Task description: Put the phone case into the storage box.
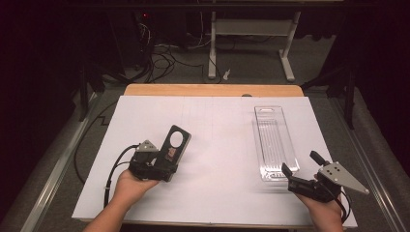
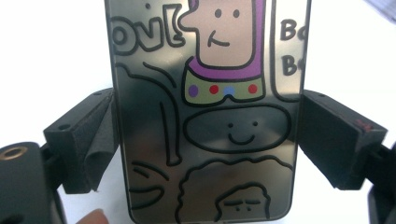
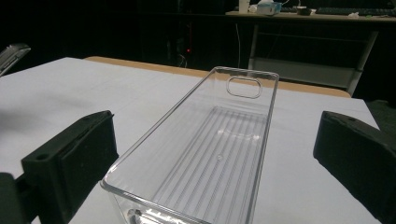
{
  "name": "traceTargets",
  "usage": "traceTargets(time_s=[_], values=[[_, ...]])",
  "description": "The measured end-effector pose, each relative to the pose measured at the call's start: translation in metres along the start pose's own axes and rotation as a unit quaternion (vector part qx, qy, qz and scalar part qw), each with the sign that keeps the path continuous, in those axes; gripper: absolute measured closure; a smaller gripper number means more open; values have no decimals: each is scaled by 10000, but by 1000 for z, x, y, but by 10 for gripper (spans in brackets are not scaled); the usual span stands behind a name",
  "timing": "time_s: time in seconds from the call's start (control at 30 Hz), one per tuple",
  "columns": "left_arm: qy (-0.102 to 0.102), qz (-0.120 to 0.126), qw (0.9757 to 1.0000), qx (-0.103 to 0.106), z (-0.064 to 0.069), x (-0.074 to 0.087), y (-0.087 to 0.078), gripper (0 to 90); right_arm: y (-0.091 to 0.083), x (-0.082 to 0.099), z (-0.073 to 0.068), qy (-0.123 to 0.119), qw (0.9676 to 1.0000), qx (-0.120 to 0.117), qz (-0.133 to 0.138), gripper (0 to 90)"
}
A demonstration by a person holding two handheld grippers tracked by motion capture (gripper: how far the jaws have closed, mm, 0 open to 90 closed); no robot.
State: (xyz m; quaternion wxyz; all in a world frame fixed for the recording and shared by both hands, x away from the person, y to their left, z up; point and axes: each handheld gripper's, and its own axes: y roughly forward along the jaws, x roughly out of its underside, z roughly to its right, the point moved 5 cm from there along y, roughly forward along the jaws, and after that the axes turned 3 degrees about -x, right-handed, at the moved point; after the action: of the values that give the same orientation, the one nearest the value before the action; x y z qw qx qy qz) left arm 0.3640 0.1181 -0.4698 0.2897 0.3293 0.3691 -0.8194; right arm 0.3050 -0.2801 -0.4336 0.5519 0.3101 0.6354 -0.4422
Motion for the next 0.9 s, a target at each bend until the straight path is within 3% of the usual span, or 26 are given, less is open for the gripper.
traceTargets(time_s=[0.07, 0.27, 0.3, 0.4, 0.43, 0.53, 0.9], values=[[54, 96, 9999, 2, 0, 0, -1, 131, 0, 0, 0, 3, 10000, -1, 3, 2], [-67, 123, 9998, 120, -1, 3, -3, 131, 0, 0, 0, -7, 10000, -1, 11, 2], [-187, 147, 9995, 195, -1, 1, -5, 131, 0, -1, 0, -6, 10000, -4, 11, 2], [-245, 210, 9991, 260, 0, 1, -7, 131, 0, -1, -1, -11, 10000, -16, 19, 2], [-152, 224, 9993, 275, 1, 2, -8, 131, 0, -1, -1, -15, 10000, -24, 22, 2], [-147, 342, 9987, 360, 4, 1, -10, 130, 0, -1, -2, -20, 10000, -43, 15, 2], [-134, 736, 9931, 903, 14, -5, -21, 130, 3, 2, -4, -30, 9999, -97, -14, 2]])
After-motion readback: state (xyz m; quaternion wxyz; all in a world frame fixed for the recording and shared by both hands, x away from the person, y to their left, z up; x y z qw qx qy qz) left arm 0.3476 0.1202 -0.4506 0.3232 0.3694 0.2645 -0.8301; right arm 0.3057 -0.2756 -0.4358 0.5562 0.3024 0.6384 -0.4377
